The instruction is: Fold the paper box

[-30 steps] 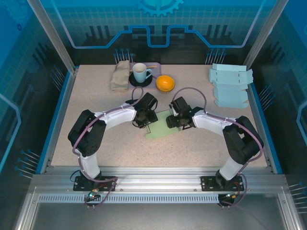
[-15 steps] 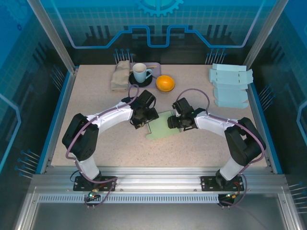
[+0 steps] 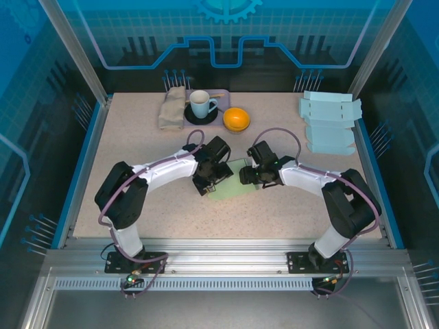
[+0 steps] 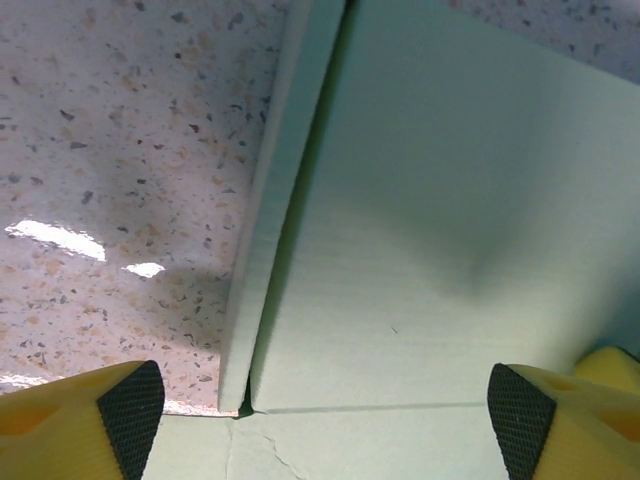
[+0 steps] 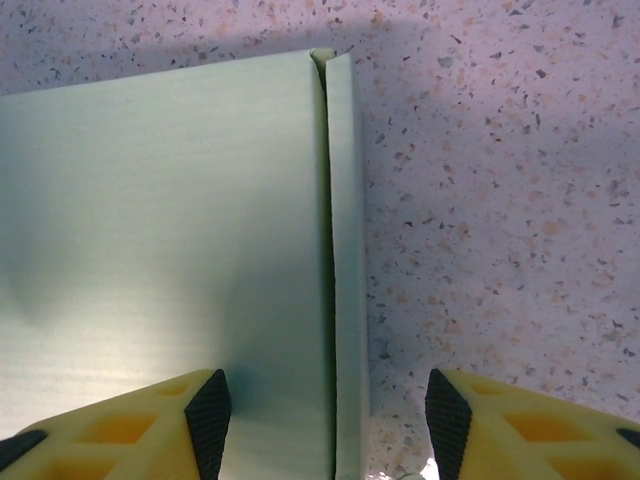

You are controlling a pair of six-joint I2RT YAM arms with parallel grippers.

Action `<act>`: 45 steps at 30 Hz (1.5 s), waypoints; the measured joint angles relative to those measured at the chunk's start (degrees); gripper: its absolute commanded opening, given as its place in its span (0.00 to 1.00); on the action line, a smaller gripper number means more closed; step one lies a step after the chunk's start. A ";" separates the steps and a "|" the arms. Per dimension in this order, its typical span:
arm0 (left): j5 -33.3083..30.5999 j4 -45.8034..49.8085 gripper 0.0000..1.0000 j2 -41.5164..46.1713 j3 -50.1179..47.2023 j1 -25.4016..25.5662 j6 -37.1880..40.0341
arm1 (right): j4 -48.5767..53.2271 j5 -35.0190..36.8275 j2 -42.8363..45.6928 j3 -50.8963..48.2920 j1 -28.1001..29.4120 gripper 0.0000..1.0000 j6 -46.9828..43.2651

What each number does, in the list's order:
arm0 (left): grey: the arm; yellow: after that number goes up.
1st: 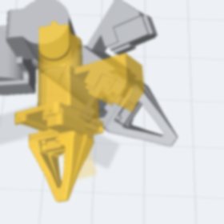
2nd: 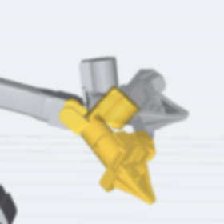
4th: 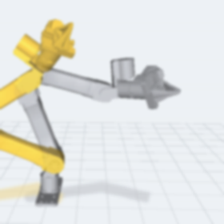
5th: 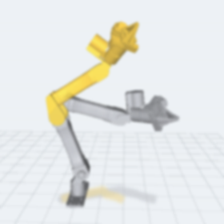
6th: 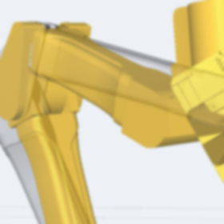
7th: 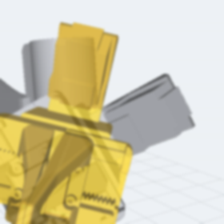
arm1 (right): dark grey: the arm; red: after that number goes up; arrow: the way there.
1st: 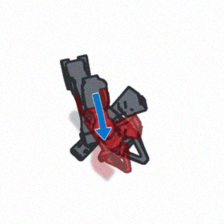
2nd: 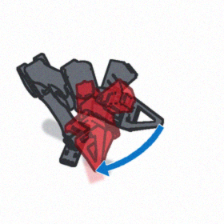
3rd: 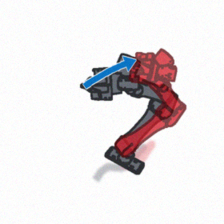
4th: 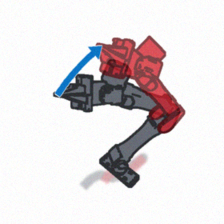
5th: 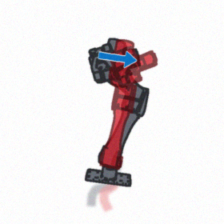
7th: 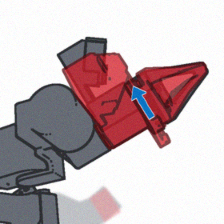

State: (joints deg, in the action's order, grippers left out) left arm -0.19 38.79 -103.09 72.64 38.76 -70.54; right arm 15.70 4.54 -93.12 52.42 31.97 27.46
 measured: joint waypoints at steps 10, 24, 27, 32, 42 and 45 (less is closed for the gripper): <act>0.02 0.00 0.91 -1.57 0.55 0.42 -4.46 | -0.31 -0.57 0.22 -0.33 -0.15 0.57 0.02; -0.02 -1.09 0.91 -1.77 0.04 1.97 -7.58 | -0.22 -1.03 0.35 -0.37 -0.35 0.57 0.00; -0.83 2.19 0.91 -2.10 1.62 2.62 -7.58 | -0.20 -1.40 0.35 -0.39 -0.52 0.57 0.00; -2.60 6.25 0.92 -1.81 4.26 2.75 -7.82 | -0.26 -1.64 0.35 -0.50 -0.52 0.57 0.00; -2.99 4.68 0.94 3.45 0.94 2.78 -16.57 | -0.39 -1.81 0.35 -0.63 -0.52 0.57 0.02; -3.02 2.97 0.94 3.98 -1.16 2.86 -20.85 | -0.39 -1.81 0.35 -0.63 -0.52 0.57 0.02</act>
State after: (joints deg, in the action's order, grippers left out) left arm -3.20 41.76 -99.11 71.48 41.63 -91.39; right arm 15.31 2.72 -92.77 51.79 31.44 27.49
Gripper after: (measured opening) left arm 0.940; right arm 0.570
